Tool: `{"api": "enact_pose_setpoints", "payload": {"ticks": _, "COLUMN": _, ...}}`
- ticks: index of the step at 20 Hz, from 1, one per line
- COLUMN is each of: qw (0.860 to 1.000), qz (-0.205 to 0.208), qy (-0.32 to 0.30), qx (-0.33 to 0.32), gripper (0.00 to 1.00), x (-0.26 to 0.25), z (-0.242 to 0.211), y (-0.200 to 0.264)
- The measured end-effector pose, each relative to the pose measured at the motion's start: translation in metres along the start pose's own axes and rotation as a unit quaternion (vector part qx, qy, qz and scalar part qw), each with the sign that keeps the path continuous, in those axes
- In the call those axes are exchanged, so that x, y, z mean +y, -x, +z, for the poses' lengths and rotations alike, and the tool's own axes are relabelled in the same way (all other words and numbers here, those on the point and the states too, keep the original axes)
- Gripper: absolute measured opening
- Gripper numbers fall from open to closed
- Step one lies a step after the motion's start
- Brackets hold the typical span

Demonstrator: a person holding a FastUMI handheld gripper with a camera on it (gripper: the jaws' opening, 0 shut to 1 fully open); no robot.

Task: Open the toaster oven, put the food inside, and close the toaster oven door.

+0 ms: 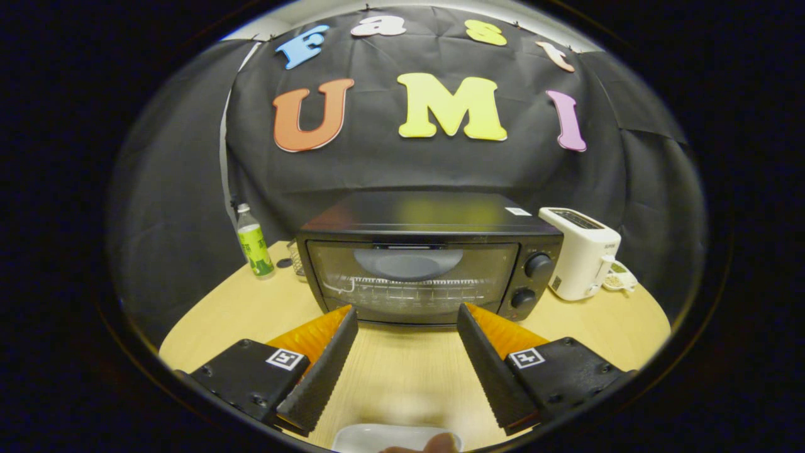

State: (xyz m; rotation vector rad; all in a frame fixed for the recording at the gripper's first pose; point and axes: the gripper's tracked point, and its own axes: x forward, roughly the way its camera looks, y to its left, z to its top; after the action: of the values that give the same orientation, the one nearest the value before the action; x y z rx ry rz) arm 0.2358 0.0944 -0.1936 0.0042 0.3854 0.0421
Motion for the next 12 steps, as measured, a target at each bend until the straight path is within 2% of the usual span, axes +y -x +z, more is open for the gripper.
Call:
{"api": "enact_pose_setpoints", "payload": {"ticks": 5, "qw": 0.999, "qz": -0.007, "qy": -0.003, "qx": -0.051, "gripper": 1.0, "x": -0.01, "z": 0.036, "y": 0.033}}
{"api": "enact_pose_setpoints", "payload": {"ticks": 12, "qw": 0.992, "qz": -0.004, "qy": -0.003, "qx": -0.124, "gripper": 1.0, "x": -0.022, "z": 0.092, "y": 0.129}}
